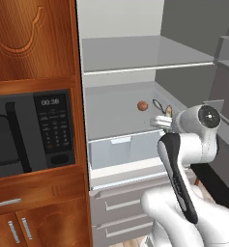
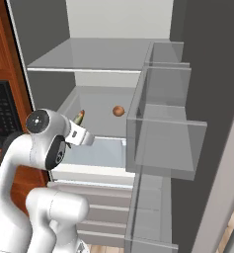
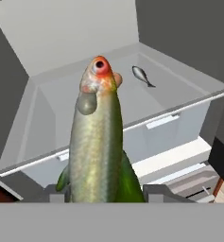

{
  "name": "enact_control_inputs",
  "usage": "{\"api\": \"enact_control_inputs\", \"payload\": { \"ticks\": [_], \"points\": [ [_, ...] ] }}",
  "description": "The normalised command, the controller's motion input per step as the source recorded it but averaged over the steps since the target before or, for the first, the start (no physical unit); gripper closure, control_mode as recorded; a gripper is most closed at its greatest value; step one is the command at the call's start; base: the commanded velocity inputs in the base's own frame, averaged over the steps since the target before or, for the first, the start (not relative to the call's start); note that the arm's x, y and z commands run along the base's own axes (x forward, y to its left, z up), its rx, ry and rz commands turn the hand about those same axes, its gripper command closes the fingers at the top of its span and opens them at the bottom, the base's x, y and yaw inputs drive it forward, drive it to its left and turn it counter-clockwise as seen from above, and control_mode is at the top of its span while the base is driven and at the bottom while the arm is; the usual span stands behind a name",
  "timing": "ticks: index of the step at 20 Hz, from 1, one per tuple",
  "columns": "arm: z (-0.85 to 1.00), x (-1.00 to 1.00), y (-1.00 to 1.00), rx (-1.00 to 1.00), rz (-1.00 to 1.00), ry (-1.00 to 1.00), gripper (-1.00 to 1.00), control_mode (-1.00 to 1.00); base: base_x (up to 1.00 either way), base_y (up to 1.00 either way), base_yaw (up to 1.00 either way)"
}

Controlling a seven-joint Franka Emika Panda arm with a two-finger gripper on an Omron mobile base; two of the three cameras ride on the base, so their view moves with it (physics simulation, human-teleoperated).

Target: Place one onion and one fish in each tupperware on the nearby counter, to pack two identical lunches.

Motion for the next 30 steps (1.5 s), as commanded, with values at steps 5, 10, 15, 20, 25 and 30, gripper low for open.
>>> {"api": "enact_control_inputs", "payload": {
  "ticks": [5,10,15,20,25,30],
  "points": [
    [0.17,-0.16,0.00,0.00,0.06,0.04,1.00,1.00,-0.06,0.10,0.05],
    [0.00,0.00,0.00,0.00,0.00,0.00,1.00,1.00,-0.90,0.37,0.14],
    [0.00,0.00,0.00,0.00,0.00,0.00,1.00,1.00,-0.66,0.72,0.11],
    [0.00,0.00,0.00,0.00,0.00,0.00,1.00,1.00,-0.01,1.00,0.06],
    [0.00,0.00,0.00,0.00,0.00,0.00,1.00,1.00,0.00,1.00,0.05],
    [0.00,0.00,0.00,0.00,0.00,0.00,1.00,1.00,0.00,1.00,0.03]
  ]
}}
